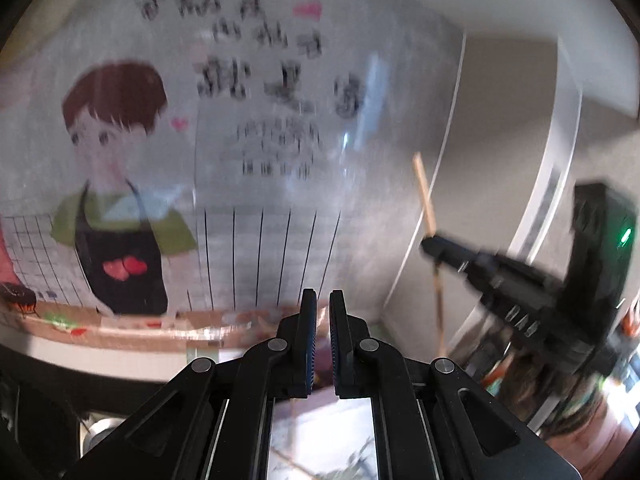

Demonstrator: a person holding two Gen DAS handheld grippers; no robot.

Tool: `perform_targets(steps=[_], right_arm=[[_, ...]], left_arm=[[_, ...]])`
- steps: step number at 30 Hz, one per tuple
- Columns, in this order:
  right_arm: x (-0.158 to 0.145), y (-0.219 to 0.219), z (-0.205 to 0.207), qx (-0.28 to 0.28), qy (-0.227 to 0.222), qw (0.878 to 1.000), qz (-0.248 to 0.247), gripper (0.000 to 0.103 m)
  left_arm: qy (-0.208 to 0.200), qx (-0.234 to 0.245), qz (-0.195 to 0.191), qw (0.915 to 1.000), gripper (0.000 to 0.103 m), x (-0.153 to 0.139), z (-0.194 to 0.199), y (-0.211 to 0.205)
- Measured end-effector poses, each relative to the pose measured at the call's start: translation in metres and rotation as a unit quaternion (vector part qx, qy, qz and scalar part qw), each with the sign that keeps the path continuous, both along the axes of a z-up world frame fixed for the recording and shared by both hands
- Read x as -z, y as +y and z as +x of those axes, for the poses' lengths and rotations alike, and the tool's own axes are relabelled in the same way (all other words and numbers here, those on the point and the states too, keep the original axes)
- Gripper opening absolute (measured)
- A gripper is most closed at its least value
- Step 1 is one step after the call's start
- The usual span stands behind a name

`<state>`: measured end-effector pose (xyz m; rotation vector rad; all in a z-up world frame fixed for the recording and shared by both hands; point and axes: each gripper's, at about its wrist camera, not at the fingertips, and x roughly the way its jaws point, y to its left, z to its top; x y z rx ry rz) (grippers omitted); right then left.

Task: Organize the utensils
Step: 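Lift both chopsticks and carry them over the purple holder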

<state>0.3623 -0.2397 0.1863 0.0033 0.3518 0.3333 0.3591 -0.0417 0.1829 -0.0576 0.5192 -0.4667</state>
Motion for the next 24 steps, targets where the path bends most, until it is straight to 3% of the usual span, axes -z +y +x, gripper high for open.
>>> perform_targets(steps=[5,11,17,24], right_arm=[[0.032,-0.009,0.002,-0.002,0.05,0.999,0.006,0.004],[0.068,-0.02,-0.011,-0.002,0.093,0.996,0.01,0.004],[0.107,-0.036,-0.017,0.013,0.14,0.99,0.005,0.004],[0.134,-0.067,-0.016,0.049,0.168,0.984,0.008,0.004]], left_arm=[[0.093,0.016,0.023,0.9952,0.01,0.074,0.022,-0.006],[0.188,0.082,0.076,0.9758,0.044,0.17,0.033,-0.041],[0.245,0.153,0.143,0.9467,0.044,0.237,0.029,-0.093],[0.283,0.193,0.199,0.9183,0.044,0.28,0.039,-0.151]])
